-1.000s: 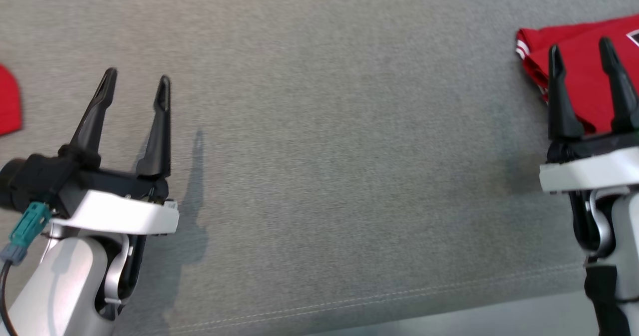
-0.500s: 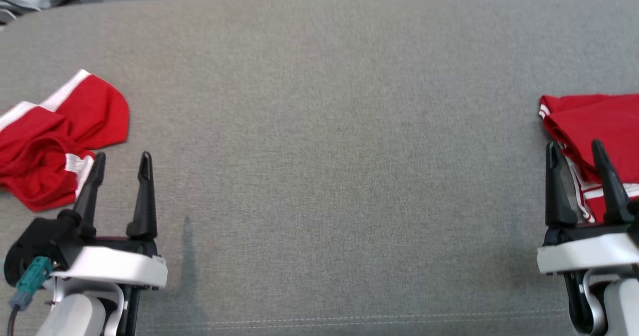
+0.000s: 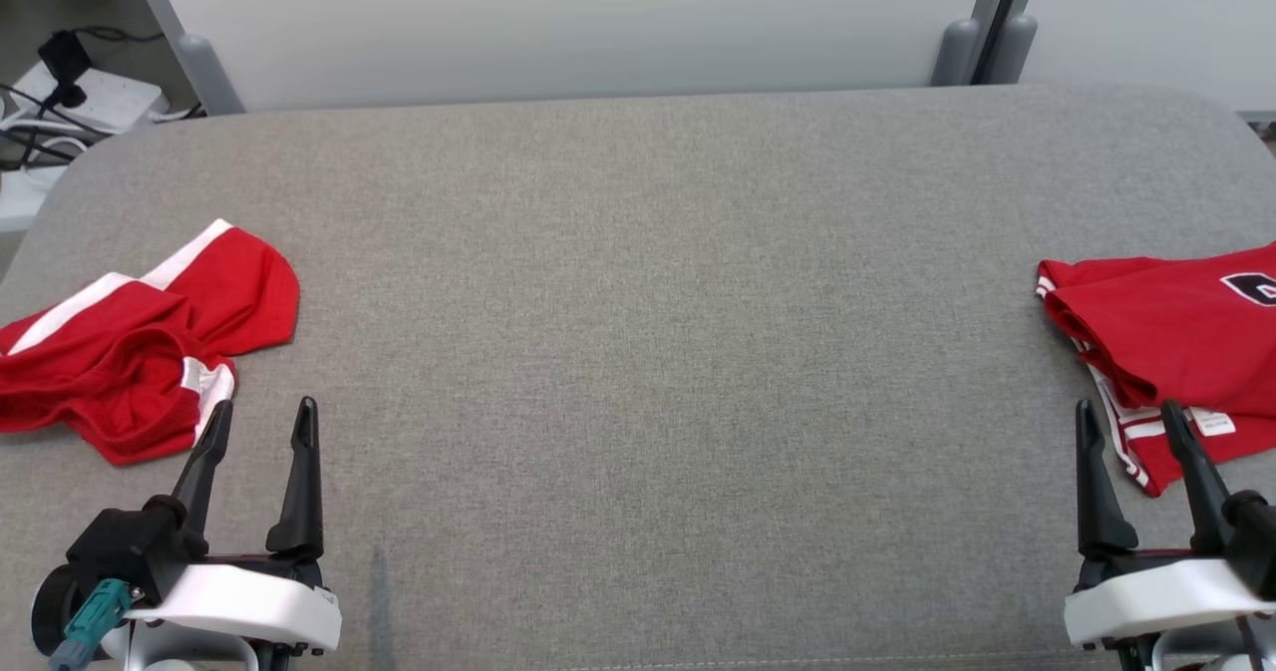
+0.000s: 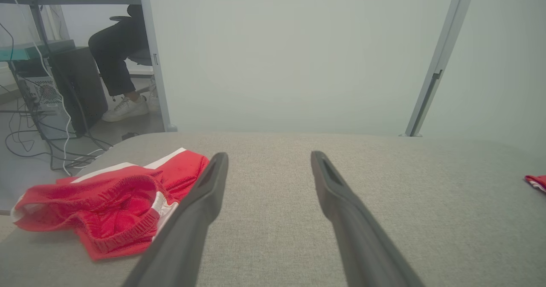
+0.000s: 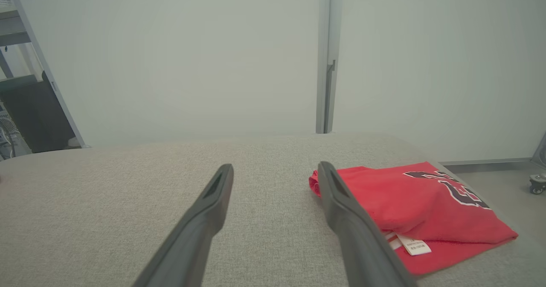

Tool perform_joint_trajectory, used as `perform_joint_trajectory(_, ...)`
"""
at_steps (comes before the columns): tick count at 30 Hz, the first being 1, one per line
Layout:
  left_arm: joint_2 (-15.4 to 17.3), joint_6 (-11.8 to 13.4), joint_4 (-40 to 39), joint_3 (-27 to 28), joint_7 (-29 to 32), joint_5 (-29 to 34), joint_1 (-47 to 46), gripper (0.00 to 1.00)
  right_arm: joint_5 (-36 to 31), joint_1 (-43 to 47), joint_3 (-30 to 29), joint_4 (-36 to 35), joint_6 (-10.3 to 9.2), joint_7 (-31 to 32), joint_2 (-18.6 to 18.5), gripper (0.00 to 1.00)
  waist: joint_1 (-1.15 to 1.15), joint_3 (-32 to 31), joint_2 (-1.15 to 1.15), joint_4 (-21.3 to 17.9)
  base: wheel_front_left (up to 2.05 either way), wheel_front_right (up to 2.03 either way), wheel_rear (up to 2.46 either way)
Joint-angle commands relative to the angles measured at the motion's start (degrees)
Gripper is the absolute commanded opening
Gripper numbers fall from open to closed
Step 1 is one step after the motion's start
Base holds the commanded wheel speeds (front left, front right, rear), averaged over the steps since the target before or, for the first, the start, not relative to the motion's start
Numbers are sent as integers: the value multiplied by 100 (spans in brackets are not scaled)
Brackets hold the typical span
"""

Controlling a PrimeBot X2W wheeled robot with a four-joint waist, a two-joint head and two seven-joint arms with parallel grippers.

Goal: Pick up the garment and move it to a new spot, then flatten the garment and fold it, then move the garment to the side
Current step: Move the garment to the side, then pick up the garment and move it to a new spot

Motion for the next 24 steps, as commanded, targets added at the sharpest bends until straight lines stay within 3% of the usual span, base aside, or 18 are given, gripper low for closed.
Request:
perform_joint_trajectory(1, 92, -29, -83, 280, -74, 93, -136, 100, -125, -14, 88, -159, 0, 41, -30, 100, 0, -84, 0, -7, 0, 0, 0)
perform_joint_trajectory(24, -321, -296, 184, 639, -75, 283, -75, 100, 21, 97, 312, -232, 0, 154, 16, 100, 0, -212, 0, 64, 0, 0, 0)
